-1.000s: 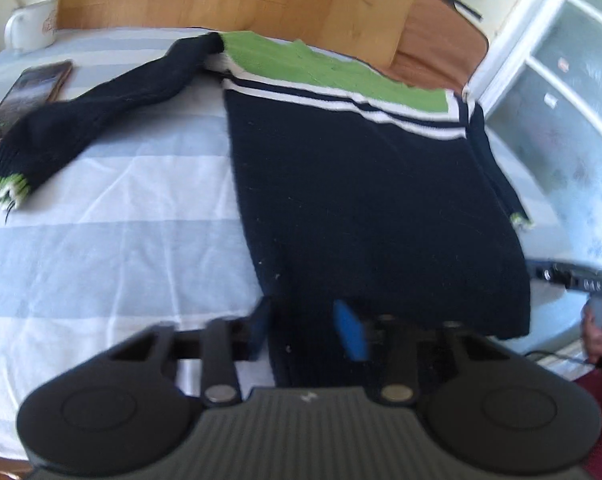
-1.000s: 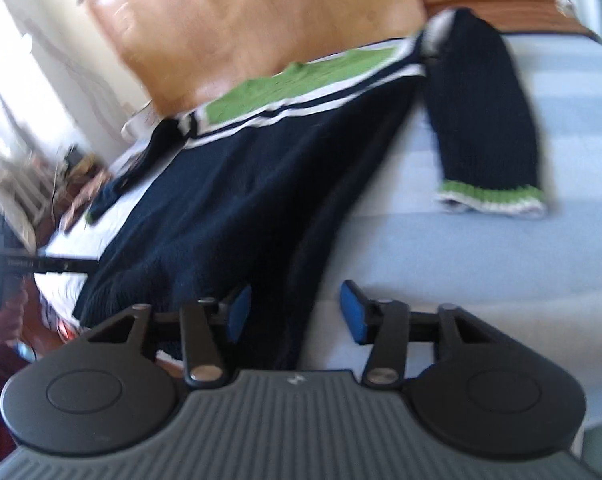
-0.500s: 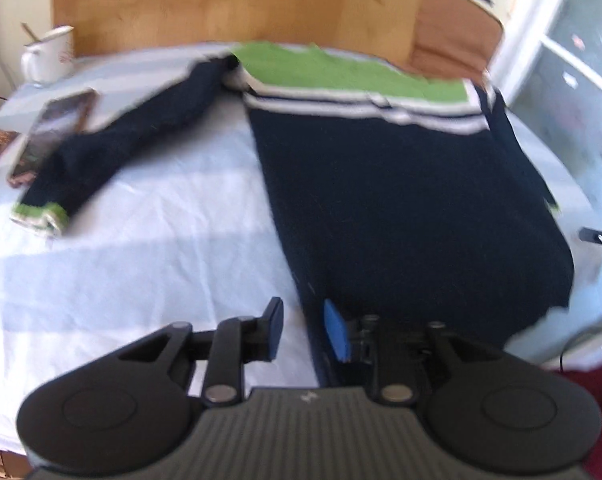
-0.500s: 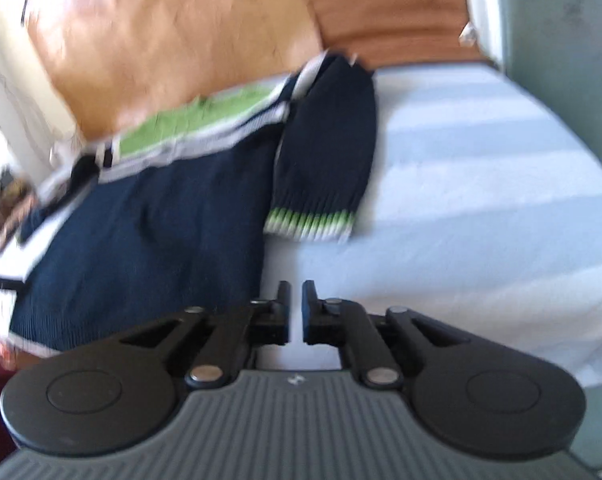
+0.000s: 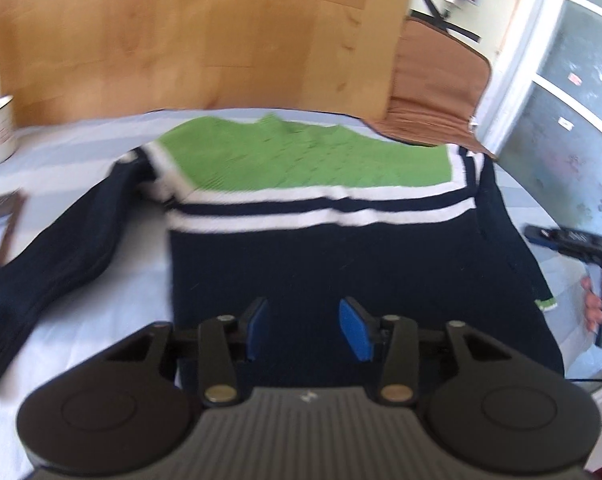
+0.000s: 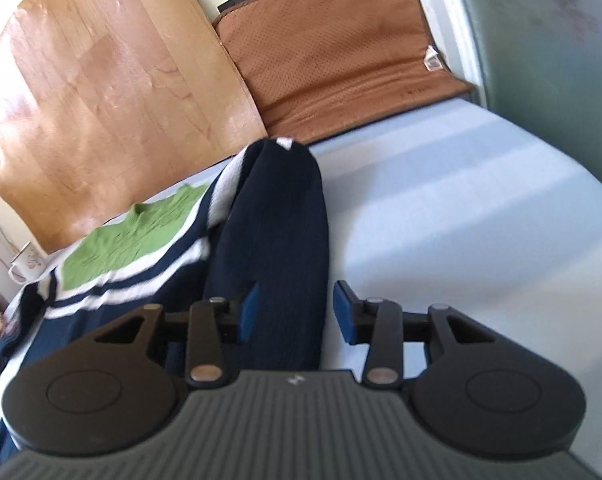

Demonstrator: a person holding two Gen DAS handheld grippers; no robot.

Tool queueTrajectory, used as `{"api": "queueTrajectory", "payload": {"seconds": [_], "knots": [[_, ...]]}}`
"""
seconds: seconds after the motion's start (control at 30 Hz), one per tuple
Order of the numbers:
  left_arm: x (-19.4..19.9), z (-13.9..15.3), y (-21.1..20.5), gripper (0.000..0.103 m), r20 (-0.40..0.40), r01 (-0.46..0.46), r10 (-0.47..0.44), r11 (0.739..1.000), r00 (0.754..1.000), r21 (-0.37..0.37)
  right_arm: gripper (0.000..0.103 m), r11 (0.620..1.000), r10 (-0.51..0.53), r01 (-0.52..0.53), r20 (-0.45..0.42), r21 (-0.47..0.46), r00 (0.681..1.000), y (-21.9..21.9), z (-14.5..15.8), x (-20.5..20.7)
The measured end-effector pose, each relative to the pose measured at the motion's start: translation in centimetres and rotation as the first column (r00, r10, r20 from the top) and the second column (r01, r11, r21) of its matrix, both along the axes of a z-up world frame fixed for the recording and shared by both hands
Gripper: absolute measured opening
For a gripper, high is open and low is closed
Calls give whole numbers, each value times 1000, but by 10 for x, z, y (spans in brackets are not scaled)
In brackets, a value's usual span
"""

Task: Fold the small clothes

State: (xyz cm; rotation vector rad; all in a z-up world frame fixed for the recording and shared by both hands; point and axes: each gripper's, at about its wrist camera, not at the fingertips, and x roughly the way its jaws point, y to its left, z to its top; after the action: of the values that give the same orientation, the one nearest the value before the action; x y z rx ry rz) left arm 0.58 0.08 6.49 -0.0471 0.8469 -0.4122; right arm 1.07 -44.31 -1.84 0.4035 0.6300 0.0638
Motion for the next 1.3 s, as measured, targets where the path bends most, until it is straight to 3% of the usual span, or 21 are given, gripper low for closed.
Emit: {"api": "queueTrajectory", "payload": {"seconds": [0.13,0.27,0.3,0.33,0.37,0.47,0.57,0.67,0.8,0.9,1.07,1.13,1.17,1.2,1.23,1.3], "knots": [[19,-7,-21,46,-19,36,-36,999,999,1,44,999,5,-4,-6,48,1000,-20,-10,37],[40,-21,-35,46,-61,52,-51,999,997,17,44,982,40,-43,18,185,999,-35,-20,52],[45,-26,-38,46,-72,52,-51,998,996,22,33,972,62,-63,12,226,998,-38,-21,53],[51,-29,-39,46,-82,53,-50,998,995,25,7,958,82,-77,-5,275,997,-41,-24,53],[56,-32,-41,46,-91,52,-50,998,995,27,6,951,83,-72,-25,302,996,-43,-24,51],[67,-39,-43,47,-75,54,-51,998,996,35,6,975,24,-19,-19,223,1000,-49,-5,43],[75,-40,-44,49,-63,62,-61,998,996,25,6,986,-95,90,26,140,995,-68,35,42],[80,-41,-41,51,-52,69,-69,998,996,6,6,989,-55,51,23,139,998,-64,77,53],[86,-41,-31,53,-48,66,-68,996,997,-58,6,980,150,-143,-42,137,988,-5,119,71],[90,-40,-18,54,-37,46,-50,993,998,-105,6,942,312,-301,-56,150,948,61,143,80],[88,-31,19,56,-9,-22,21,980,1000,-196,8,837,533,-513,-77,189,842,185,146,105],[86,-26,33,59,-7,-57,57,973,998,-225,16,773,625,-596,-102,215,774,235,134,118],[85,-24,39,60,-5,-71,71,970,997,-231,21,743,667,-644,-127,180,734,257,133,124],[83,-23,44,60,-1,-82,84,969,996,-231,27,733,680,-668,-132,125,721,269,137,126],[82,-21,48,62,7,-92,96,969,995,-229,28,742,671,-665,-104,85,734,271,143,127],[81,-20,57,76,16,-92,98,965,995,-245,29,765,643,-641,-32,54,765,254,154,126]]}}
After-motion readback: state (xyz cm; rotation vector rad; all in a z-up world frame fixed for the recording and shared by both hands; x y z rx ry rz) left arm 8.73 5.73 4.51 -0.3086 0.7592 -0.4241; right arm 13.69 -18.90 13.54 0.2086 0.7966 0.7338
